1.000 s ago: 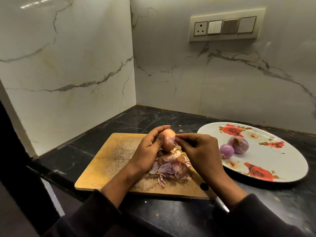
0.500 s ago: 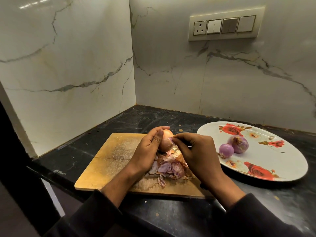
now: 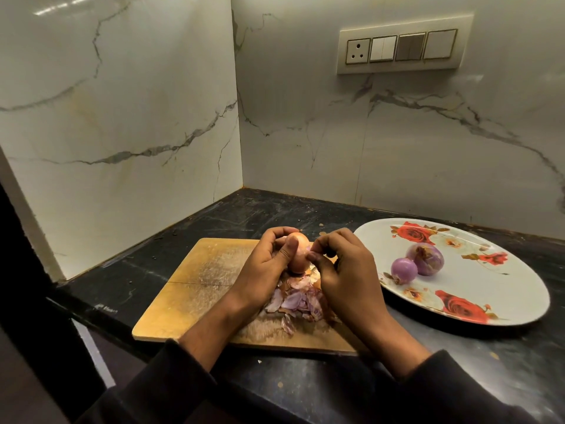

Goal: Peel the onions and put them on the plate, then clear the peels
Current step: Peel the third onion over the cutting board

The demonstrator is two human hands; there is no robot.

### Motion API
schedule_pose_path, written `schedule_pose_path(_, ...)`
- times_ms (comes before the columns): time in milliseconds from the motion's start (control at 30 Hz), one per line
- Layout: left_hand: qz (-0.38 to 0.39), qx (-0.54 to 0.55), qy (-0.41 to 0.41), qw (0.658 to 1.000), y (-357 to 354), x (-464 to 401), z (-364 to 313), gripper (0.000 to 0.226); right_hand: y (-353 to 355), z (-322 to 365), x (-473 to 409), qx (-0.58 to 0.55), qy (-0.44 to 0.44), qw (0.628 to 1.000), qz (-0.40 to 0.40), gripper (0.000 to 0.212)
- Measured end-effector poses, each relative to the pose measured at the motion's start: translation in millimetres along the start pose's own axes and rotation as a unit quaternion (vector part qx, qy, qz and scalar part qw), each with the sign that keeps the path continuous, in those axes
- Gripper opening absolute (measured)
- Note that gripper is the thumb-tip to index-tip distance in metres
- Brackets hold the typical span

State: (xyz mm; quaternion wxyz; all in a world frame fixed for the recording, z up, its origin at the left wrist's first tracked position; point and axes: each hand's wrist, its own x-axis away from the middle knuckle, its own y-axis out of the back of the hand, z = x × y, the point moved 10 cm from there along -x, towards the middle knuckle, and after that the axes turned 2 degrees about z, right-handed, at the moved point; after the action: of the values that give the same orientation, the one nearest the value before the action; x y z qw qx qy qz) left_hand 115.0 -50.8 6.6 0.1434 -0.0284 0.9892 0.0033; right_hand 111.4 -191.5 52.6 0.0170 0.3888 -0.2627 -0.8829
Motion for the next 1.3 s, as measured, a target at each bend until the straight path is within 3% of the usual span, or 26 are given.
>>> schedule_pose_path(267,-0.022,0.034,0.007,0.999,5,-3,3,0.052,-12,12,1,0.034,0.046,0.998,0.023,0.037)
schedule_pose_path(433,-0.044,0.049,0.016,0.998,11,-6,7,0.047,-16,15,4,0.019,0.056,0.997,0.05,0.027)
schedule_pose_path(800,-0.096,0.147,0.029,0.984,22,-8,14,0.049,-38,30,16,0.041,0.099,0.98,0.167,0.017)
schedule_pose_path(933,-0.108,0.139,0.026,0.984,26,-7,12,0.055,-29,20,12,0.032,0.061,0.989,0.133,0.018)
schedule_pose_path(1067,-0.098,0.118,0.023,0.988,26,-7,10,0.037,-25,9,12,0.036,0.021,0.991,0.127,0.016)
schedule_pose_path(1200,-0.087,0.085,0.012,0.993,25,-6,6,0.038,-28,10,13,0.039,0.028,0.99,0.133,0.006)
schedule_pose_path(1300,-0.084,0.075,0.008,0.994,25,-6,6,0.037,-16,8,8,0.037,0.026,0.996,0.072,0.022)
